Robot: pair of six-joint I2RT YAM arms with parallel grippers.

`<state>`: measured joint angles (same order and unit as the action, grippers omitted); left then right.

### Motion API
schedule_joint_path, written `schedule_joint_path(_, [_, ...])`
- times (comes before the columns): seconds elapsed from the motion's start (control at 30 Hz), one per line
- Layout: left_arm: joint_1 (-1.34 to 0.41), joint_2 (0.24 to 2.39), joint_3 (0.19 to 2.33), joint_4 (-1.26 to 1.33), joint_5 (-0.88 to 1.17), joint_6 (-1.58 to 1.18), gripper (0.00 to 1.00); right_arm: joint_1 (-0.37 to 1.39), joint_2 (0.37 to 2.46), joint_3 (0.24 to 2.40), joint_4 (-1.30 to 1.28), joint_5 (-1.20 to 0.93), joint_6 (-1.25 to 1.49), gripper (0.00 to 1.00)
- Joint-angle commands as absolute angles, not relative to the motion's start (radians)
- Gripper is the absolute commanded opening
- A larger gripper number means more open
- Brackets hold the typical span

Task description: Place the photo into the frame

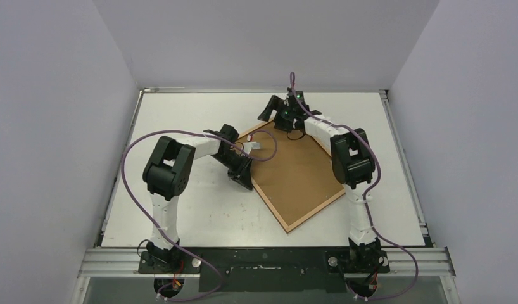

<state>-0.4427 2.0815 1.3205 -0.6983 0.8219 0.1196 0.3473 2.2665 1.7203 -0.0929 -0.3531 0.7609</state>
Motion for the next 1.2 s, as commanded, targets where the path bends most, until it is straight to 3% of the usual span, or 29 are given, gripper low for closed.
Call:
schedule_joint_path(0.0, [-0.442,2.079,1.311,-0.648,0.837,0.118,0.15,0.367,2.283,1.749,-0.087,-0.413,0.794,0.90])
schedule_joint_path(0.17, [-0.440,2.051,1.348,-0.729,0.868,0.142,0.21,0.375,2.241,1.776,-0.100,-0.406,0.770,0.90])
schedule_joint_path(0.33, [-0.369,1.981,1.446,-0.938,0.938,0.263,0.44,0.334,2.146,1.809,-0.124,-0.380,0.741,0.90])
schedule_joint_path(0.47, [-0.276,1.995,1.604,-1.151,0.983,0.374,0.51,0.279,2.101,1.799,-0.150,-0.350,0.712,0.90])
schedule_joint_path(0.7, [-0.129,2.124,1.832,-0.987,0.870,0.211,0.52,0.206,2.114,1.750,-0.169,-0.265,0.654,0.90])
schedule_joint_path(0.93, [-0.115,2.310,2.021,-0.869,0.793,0.105,0.50,0.190,2.199,1.801,-0.192,-0.228,0.627,0.90])
schedule_joint_path(1.17, [-0.123,2.397,2.070,-0.821,0.815,0.056,0.48,0.187,2.275,1.837,-0.183,-0.265,0.651,0.90])
